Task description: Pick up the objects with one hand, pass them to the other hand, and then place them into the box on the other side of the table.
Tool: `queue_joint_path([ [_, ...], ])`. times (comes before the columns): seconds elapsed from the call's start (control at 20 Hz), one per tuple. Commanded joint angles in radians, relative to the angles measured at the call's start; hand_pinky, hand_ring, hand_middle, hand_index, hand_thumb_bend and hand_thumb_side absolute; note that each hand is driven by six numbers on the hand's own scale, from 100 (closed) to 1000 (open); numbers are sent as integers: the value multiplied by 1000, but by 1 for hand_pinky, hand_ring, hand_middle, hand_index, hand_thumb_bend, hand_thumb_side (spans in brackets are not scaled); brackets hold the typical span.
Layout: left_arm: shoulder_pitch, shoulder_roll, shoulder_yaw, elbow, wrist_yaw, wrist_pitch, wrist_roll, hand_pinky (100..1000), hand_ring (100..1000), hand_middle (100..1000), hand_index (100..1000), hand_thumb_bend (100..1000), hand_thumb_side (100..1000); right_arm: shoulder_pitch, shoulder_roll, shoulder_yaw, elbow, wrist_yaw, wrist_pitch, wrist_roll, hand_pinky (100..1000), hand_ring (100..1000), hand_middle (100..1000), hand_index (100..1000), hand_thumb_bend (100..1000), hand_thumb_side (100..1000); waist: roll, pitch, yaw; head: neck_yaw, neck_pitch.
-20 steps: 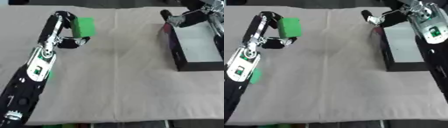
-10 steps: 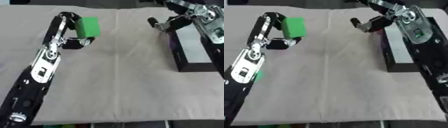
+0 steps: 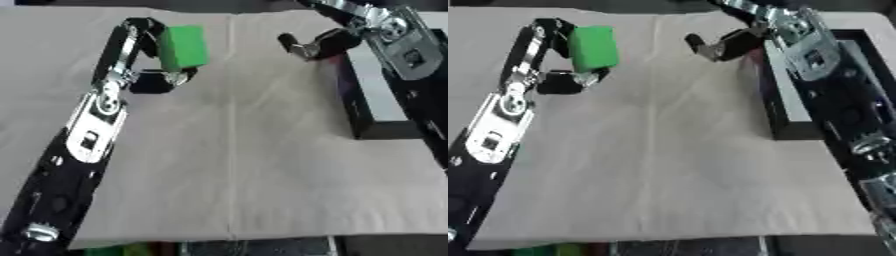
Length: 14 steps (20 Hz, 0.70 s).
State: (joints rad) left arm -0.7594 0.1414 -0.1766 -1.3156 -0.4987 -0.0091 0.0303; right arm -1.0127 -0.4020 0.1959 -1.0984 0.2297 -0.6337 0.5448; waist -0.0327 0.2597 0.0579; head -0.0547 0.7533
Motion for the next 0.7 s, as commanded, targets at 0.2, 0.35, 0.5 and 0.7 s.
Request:
queue_joint_path([
  [0.2,-27,-28,-13,9,29,-9,-15,502,431,428,488,100,100,-44,13,-4,41,58,-97,26,984,940,929,923,100,154,-1,-27,9,-17,5],
  [0.35,-27,-46,-19,17,39,-14,-15,501,430,428,488,100,100,-48,24,-2,54,75,-111,26,986,942,932,925,100,158,-1,-28,13,-28,7],
  [0.5,-27,-59,-26,25,48,-14,-17,504,429,427,488,100,100,-51,30,-1,67,89,-128,23,976,936,917,920,100,160,0,-28,18,-36,-1],
  [0.7,-27,-77,-32,31,69,-3,-21,506,420,416,485,100,100,-59,24,-4,82,102,-153,7,976,930,899,908,100,174,2,-26,24,-43,-15],
])
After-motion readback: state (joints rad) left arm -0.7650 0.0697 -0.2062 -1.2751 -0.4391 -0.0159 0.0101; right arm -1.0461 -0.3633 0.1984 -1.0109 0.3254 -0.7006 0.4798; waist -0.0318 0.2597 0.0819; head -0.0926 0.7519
